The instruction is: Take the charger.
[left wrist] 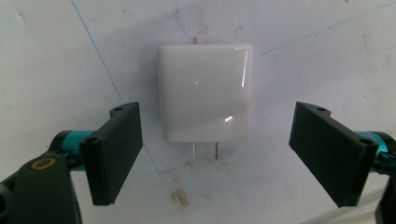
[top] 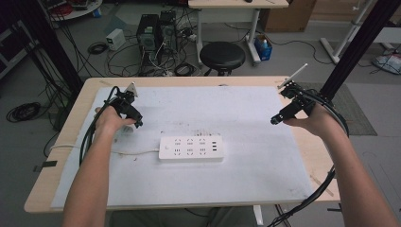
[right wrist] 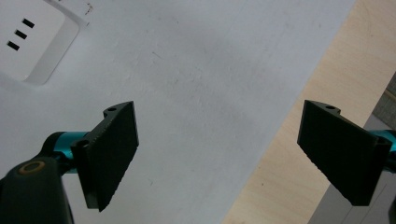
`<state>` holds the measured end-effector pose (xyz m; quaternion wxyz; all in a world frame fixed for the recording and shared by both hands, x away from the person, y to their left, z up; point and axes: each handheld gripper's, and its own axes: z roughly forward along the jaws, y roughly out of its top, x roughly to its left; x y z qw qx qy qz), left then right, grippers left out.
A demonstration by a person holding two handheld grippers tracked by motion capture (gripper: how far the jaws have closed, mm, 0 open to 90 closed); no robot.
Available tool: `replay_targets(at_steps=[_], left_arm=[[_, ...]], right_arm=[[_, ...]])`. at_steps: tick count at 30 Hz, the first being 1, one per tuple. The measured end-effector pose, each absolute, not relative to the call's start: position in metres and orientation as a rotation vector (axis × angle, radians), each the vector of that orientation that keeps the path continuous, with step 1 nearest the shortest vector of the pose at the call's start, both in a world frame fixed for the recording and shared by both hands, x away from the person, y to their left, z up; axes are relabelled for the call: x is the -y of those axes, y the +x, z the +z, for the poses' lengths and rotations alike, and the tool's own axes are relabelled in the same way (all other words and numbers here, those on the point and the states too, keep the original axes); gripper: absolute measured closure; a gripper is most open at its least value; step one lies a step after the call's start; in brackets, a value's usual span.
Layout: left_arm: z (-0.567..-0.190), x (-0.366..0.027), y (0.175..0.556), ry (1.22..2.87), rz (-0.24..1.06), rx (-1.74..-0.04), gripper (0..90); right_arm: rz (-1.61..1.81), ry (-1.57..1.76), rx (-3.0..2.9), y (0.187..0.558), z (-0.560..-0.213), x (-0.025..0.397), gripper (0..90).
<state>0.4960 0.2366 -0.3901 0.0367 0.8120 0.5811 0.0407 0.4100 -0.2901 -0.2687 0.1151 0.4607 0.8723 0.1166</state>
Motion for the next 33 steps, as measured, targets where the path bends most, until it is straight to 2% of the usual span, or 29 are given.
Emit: replay_targets(at_steps=[9,13,14,17,27,33], left_arm=[[-0.404,-0.236,0.499,2.505,0.126,-1.805,24.0],[-0.406,-0.235,0.501,2.516,0.134,-1.816,29.1],[-0.406,-0.236,0.501,2.525,0.149,-1.812,35.9],[-0.407,-0.236,0.501,2.508,0.12,-1.81,41.8],[-0.398,-0.237,0.499,2.487,0.134,-1.781,42.4],[-0.357,-0.233,0.488,2.503,0.14,-1.7,42.4]], right_arm=[[0.337,1.348,-2.558,0.41,-0.271,0.29,11.9],[0.337,1.338,-2.561,0.411,-0.272,0.29,11.9],[0.339,1.345,-2.557,0.411,-0.272,0.29,11.9],[0.34,1.346,-2.555,0.41,-0.272,0.291,11.9],[0.333,1.345,-2.557,0.409,-0.275,0.291,11.9],[0.328,1.358,-2.557,0.411,-0.274,0.288,12.0]])
